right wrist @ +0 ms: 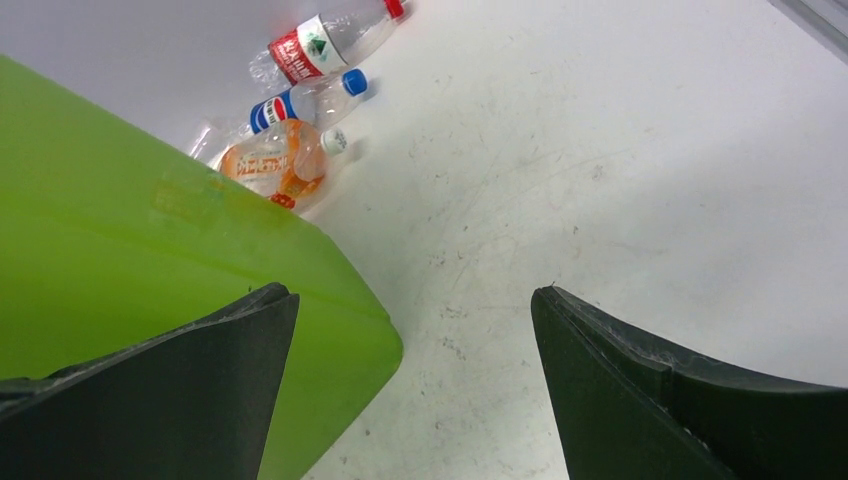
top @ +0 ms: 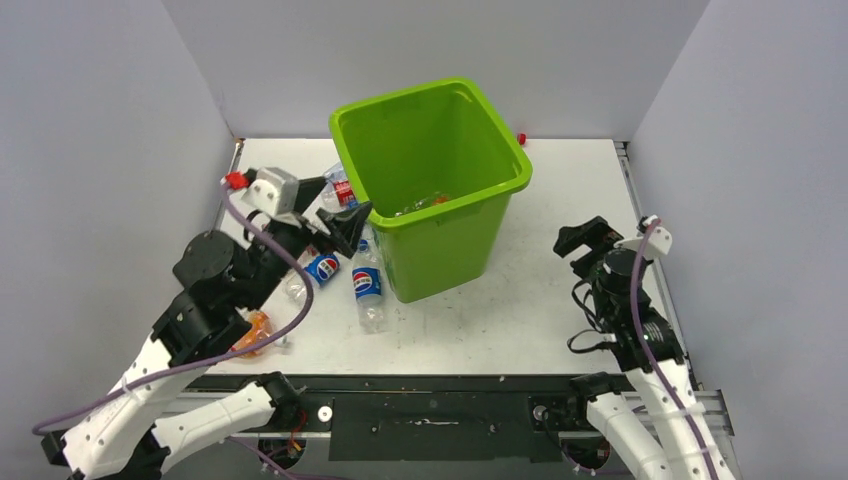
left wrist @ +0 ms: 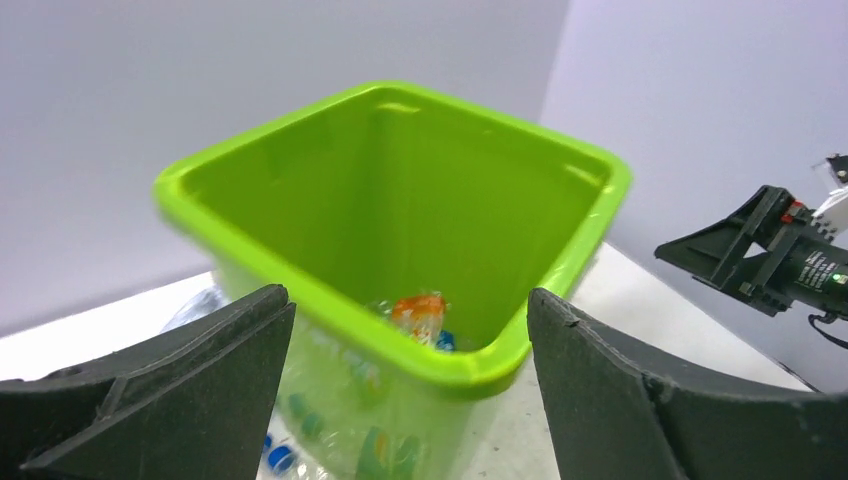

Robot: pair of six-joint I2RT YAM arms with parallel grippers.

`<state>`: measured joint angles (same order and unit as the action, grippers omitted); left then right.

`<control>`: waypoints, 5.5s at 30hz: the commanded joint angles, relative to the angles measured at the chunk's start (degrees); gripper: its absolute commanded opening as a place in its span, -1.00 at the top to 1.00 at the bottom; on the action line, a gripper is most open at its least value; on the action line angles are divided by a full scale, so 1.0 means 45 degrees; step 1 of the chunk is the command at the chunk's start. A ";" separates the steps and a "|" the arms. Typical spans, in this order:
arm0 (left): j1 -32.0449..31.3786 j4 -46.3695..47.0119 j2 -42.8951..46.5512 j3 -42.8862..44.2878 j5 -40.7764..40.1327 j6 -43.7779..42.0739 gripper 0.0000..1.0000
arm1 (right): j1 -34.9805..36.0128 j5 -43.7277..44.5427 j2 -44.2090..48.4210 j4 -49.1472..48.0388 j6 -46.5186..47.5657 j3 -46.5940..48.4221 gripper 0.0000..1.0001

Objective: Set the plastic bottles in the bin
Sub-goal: Place the plastic bottle in the trash bin, then pick up the plastic bottle at the center of the board.

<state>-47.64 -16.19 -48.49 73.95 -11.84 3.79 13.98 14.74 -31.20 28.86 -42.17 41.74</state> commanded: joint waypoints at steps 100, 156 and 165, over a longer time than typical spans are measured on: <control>0.1285 0.6383 0.7329 -1.0405 -0.7448 -0.1188 -0.81 | -0.2537 -0.3631 -1.2593 -1.1733 -0.5877 0.1664 0.90; 0.0152 -0.1222 -0.3261 0.5301 1.3513 0.2377 -0.92 | -0.0328 -1.6213 0.0692 -0.7467 -0.1718 0.6431 0.89; -0.0977 -0.1262 -0.2760 0.4772 1.2200 0.1306 -0.92 | -0.0343 -1.6462 -0.1441 -0.8025 -0.1022 0.7967 0.89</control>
<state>-51.75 -24.14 -64.60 95.50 46.39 12.01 12.10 -58.96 -33.15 -4.51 -49.95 72.99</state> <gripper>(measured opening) 0.963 0.368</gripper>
